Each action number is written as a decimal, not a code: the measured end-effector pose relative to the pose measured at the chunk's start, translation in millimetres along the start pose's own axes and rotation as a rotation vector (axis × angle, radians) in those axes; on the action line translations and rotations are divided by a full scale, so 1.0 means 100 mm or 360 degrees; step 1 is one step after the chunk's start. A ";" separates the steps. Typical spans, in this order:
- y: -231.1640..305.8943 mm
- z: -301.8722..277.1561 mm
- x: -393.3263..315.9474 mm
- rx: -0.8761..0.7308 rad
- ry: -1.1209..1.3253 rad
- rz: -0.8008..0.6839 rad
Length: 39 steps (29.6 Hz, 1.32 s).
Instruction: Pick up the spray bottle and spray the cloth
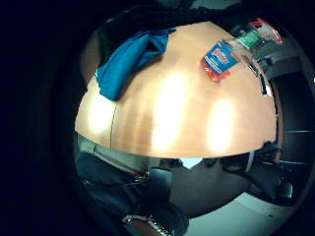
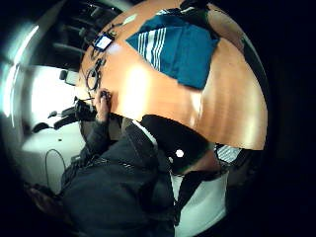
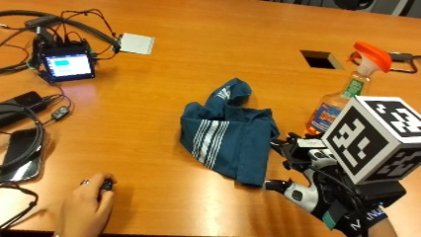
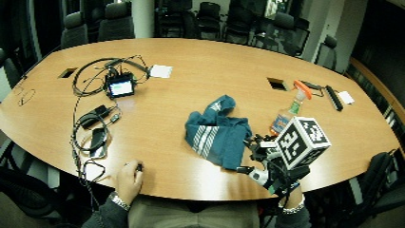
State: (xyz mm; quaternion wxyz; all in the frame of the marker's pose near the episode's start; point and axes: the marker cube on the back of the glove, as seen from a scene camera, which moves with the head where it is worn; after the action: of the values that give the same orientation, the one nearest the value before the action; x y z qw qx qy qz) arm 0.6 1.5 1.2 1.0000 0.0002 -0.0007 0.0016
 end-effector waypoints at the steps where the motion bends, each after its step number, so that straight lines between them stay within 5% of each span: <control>1: 0.00 0.00 0.00 0.0001 -0.0001 0.0002; 15: 0.00 0.15 0.08 0.0018 -0.0059 0.0067; 28: -0.52 0.28 0.03 -0.0012 -0.0102 0.0073; 39: -0.80 0.21 0.76 0.0039 0.0037 0.0330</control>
State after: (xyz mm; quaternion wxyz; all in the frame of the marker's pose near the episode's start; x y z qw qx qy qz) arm 77.2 -78.4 21.9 0.9943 0.0125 0.0108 0.1049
